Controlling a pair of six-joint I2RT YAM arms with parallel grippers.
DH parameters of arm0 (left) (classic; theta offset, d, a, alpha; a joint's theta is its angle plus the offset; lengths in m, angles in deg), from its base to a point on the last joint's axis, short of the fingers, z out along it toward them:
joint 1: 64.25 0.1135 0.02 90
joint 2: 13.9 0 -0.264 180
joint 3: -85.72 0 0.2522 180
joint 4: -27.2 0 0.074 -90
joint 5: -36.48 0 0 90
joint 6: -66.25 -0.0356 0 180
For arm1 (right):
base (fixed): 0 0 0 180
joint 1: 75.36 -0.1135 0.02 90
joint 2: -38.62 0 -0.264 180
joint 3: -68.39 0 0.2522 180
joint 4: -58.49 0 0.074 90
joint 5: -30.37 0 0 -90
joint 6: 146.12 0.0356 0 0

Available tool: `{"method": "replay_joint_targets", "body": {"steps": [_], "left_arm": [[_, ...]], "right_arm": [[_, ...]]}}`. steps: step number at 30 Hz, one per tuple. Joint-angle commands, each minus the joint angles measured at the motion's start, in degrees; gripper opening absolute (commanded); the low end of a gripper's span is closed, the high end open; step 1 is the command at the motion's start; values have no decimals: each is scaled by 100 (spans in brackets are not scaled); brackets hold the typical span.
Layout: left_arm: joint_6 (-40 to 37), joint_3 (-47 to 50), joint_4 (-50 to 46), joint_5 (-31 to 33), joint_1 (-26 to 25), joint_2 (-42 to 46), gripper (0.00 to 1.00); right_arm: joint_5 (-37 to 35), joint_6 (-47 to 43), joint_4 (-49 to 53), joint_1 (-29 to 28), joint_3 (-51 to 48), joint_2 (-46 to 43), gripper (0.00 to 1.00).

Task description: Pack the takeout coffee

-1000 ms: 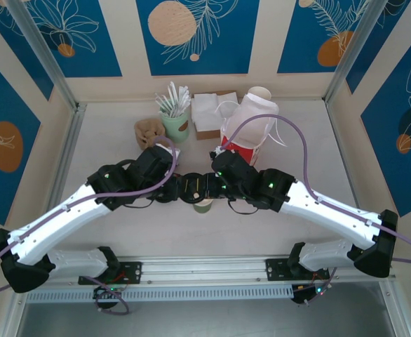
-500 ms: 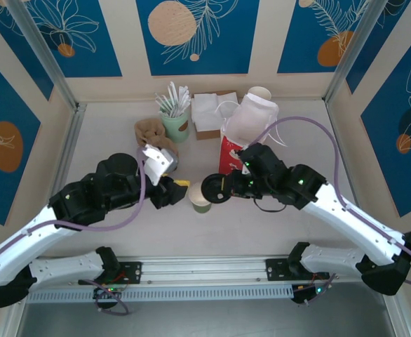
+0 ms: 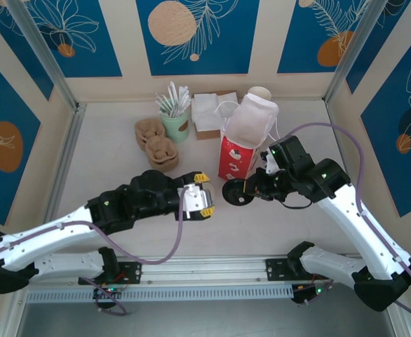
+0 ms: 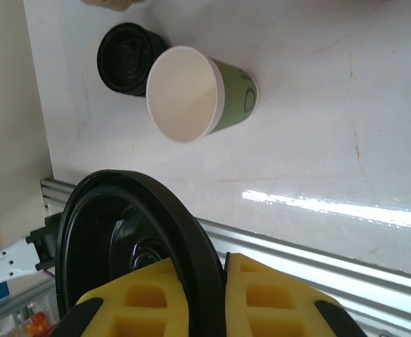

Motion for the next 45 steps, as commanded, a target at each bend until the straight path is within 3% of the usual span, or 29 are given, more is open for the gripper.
{"method": "replay_joint_targets", "body": {"steps": [1,7,25,35,45], "left_arm": [[-741,-106,444,-271,-50,-250,69],[-1397,476,1273,-405,-138,-294,63],[-1595,488,1164,-492,-144,-713,54],[-1682,471,1389,4,-146,-853,36],[-1733,489,1569,152,-146,-882,27]], "right_arm": [[549,-324,270,80,-34,74,3],[503,-390,342,91,-40,234,3],[354,-302,280,-17,-102,260,4],[441,-280,211,-70,-194,218,3],[572,-254,149,-91,-230,191,3]]}}
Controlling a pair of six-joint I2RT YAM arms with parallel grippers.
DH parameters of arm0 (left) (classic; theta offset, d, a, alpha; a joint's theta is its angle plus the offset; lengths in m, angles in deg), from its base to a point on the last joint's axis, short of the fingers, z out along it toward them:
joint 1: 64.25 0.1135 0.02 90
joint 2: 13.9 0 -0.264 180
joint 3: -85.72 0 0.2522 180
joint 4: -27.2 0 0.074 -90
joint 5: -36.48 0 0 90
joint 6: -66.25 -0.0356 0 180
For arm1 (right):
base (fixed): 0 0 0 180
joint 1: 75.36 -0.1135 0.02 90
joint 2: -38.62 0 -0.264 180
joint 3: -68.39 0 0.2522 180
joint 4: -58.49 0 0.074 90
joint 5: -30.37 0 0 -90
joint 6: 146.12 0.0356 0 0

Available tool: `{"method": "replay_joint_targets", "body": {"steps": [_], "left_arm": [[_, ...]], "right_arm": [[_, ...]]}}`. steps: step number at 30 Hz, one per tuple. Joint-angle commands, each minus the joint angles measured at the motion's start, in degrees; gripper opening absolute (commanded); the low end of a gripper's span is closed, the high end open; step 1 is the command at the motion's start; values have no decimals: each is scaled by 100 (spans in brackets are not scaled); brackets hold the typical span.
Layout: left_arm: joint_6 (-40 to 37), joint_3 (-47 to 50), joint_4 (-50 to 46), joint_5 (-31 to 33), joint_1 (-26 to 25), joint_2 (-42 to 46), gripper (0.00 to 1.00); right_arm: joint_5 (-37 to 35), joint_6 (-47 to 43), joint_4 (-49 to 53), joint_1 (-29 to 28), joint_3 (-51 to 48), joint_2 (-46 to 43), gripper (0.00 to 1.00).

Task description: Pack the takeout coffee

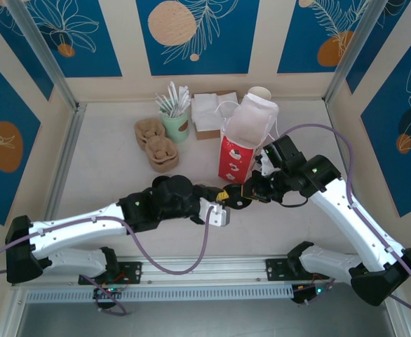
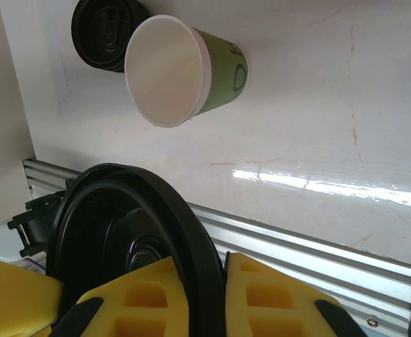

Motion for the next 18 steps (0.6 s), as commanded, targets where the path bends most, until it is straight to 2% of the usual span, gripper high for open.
{"method": "replay_joint_targets", "body": {"steps": [1,5,11,12,15,18], "left_arm": [[-103,17,497,295,-24,-35,26],[-148,-8,552,436,-24,-68,21],[74,-86,529,585,-16,-53,12],[210,-156,436,620,1,-79,11],[541,-362,78,580,52,-173,11],[792,-343,66,424,125,-152,8]], "right_arm": [[418,-8,73,-100,-80,-61,3],[524,1,-3,-104,-118,-93,5],[402,55,-115,-69,-168,-278,13],[375,160,-262,-65,-229,-385,21],[407,397,-771,-49,-516,-756,27],[343,499,-904,3,-647,-929,38]]}}
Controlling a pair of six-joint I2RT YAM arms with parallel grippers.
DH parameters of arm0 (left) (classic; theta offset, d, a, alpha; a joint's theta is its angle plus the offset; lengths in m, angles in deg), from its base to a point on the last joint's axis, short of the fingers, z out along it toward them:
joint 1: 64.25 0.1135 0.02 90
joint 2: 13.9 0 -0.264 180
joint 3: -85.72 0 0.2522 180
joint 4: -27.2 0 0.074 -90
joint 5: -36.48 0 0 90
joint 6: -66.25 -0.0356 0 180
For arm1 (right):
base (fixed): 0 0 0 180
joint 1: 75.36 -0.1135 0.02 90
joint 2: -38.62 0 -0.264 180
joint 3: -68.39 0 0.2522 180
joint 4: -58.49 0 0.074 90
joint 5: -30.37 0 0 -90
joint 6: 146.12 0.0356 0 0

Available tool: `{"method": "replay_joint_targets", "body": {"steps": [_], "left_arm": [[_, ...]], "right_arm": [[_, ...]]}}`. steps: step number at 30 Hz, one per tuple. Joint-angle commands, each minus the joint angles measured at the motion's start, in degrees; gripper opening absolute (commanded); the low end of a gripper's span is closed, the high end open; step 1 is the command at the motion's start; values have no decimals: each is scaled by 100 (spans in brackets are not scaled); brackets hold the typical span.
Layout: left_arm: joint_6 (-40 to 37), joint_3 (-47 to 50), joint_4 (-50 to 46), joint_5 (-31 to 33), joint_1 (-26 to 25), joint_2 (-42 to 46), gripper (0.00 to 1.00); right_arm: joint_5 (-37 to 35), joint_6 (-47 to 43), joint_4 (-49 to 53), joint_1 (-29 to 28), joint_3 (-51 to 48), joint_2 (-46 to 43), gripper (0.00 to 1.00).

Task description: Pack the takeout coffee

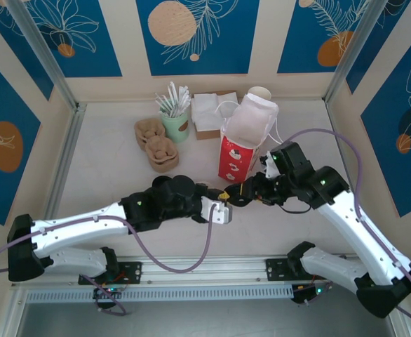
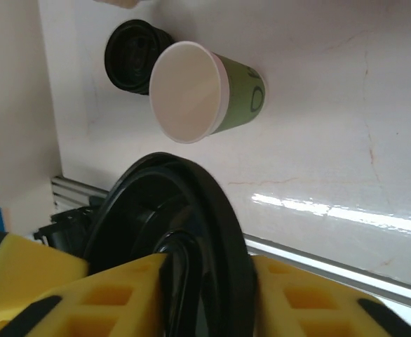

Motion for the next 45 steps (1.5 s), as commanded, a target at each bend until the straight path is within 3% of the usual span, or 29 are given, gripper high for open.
{"method": "replay_joint_targets", "body": {"steps": [1,11,19,33,45], "left_arm": [[581,-193,136,134,145,-19,8],[1522,-204,-203,-229,526,109,8],[2766,-230,-698,-1002,1367,421,6],[5331,-303,-1335,-2368,2376,525,4],[6924,-115,-1508,-3222,3083,439,4]], "right_arm": [[366,134,-229,13,-110,-218,41],[85,16,-125,247,-17,-544,56],[299,-390,-411,248,-412,-1052,56],[887,430,-2145,118,-2067,-1717,55],[708,1345,-3843,-248,-2947,-1584,55]]}}
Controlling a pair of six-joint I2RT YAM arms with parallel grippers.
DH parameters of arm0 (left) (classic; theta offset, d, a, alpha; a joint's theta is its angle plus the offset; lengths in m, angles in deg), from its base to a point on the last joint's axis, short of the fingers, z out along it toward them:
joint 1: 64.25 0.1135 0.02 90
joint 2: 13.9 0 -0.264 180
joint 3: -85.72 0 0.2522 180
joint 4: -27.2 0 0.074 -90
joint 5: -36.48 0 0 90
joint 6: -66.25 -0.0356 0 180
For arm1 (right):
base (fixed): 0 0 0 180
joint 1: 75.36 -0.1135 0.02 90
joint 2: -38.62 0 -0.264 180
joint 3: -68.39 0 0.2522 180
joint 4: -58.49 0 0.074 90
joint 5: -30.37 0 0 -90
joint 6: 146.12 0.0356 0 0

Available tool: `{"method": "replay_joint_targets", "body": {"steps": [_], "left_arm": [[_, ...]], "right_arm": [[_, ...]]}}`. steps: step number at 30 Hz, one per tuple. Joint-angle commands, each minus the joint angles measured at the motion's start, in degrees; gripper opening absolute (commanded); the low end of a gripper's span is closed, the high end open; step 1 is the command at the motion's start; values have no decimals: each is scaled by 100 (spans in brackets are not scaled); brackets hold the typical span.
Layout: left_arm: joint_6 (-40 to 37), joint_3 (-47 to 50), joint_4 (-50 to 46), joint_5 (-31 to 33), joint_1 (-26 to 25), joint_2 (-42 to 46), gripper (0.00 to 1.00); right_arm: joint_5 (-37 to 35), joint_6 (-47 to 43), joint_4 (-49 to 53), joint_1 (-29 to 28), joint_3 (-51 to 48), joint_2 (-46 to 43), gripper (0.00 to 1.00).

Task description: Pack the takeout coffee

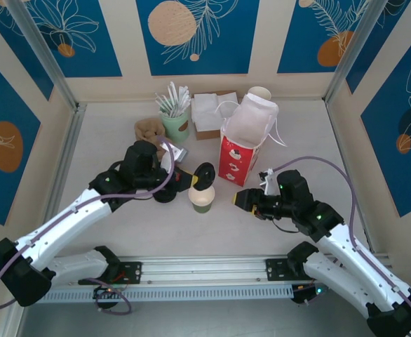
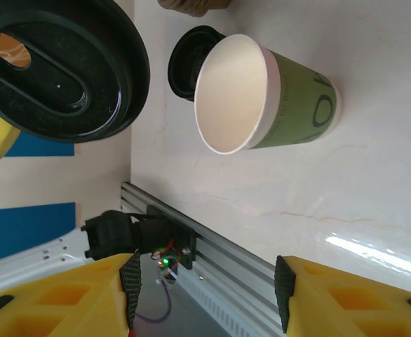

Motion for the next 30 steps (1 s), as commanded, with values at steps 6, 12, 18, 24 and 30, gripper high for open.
{"method": "replay_joint_targets", "body": {"steps": [6,12,18,24,30], "left_arm": [[966,219,265,-1057,445,-293,3],[1078,433,492,-1320,695,-461,3],[1237,707,807,-1553,859,-591,3],[1299,882,929,-1702,955,-689,3],[1370,1049,1090,-1809,1065,-776,3]], "right_arm": [[-333,198,-890,-438,-70,283,55],[-356,73,-1283,-459,-202,556,61],[-408,68,-1553,-454,-295,771,62],[-401,1,-1892,-401,-392,886,67],[-250,-9,-2056,-318,-382,1169,69]]}}
